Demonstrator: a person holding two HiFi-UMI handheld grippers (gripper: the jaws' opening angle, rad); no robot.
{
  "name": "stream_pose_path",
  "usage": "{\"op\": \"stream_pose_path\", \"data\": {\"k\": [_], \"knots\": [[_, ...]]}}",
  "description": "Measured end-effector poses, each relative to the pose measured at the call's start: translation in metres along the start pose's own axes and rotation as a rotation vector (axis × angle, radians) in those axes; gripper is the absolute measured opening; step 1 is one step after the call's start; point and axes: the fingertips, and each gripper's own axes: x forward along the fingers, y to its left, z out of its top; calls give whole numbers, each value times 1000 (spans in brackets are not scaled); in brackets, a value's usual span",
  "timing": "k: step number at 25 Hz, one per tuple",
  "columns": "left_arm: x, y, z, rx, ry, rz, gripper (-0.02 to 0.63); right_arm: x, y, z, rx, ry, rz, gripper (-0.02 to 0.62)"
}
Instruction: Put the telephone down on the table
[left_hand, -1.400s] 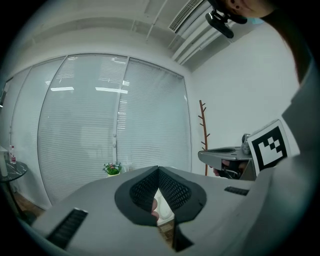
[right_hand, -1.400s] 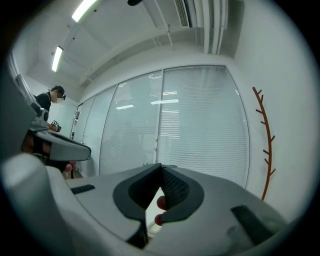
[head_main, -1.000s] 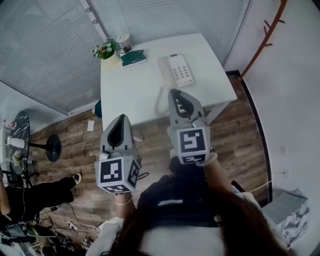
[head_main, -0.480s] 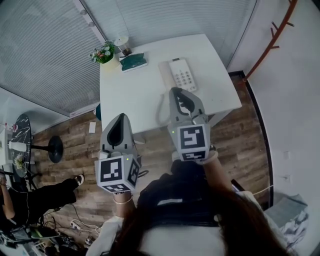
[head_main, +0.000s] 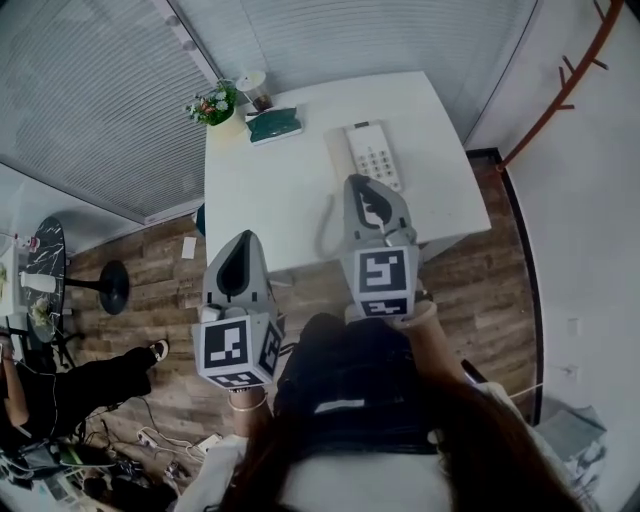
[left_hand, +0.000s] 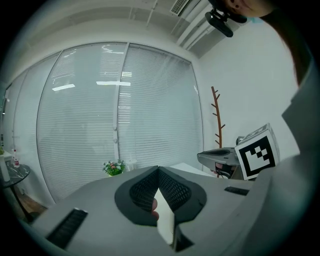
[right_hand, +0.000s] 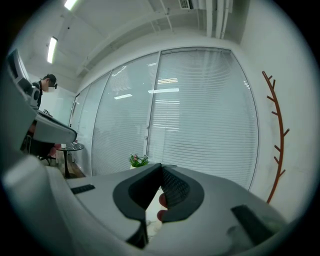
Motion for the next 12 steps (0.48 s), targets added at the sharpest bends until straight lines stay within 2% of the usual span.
{"op": "stream_pose_path", "data": {"k": [12], "knots": [[13, 31, -12, 10, 35, 13, 0, 30, -5, -16, -19, 52, -65, 0]]}}
